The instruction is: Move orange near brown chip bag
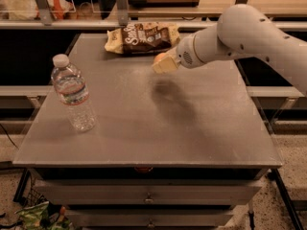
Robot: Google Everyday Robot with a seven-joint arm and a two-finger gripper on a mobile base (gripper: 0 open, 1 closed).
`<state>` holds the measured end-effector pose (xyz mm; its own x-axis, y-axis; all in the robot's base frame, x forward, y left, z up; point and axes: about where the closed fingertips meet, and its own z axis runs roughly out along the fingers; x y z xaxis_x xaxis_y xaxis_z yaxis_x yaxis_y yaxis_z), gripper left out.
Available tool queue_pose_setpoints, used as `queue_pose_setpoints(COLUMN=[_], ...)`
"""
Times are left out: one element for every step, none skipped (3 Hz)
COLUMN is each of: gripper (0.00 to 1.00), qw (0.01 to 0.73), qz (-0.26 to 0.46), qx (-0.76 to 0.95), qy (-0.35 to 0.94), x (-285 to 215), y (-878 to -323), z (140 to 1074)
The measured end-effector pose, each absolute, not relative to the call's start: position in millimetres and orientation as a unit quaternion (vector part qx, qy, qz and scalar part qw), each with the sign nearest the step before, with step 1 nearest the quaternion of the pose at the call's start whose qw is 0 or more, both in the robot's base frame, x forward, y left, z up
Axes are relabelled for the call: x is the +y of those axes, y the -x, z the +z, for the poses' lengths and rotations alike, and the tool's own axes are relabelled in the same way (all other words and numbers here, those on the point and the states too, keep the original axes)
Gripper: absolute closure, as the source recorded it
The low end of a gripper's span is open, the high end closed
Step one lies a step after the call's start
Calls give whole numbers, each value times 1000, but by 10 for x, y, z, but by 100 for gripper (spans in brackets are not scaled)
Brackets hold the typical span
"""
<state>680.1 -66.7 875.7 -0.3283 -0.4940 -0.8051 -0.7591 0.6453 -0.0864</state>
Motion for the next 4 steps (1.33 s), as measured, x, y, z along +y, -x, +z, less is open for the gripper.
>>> queue_pose_setpoints(gripper=[100, 100, 100, 100], qw=[439, 444, 438, 428], qz=[162, 165, 165, 164], qx=[785, 775, 772, 775], qy=[405, 418, 431, 434], x=[-423, -245, -125, -71], y=[-7168, -7447, -7610, -7674], z=[8794, 8780, 8703, 8594])
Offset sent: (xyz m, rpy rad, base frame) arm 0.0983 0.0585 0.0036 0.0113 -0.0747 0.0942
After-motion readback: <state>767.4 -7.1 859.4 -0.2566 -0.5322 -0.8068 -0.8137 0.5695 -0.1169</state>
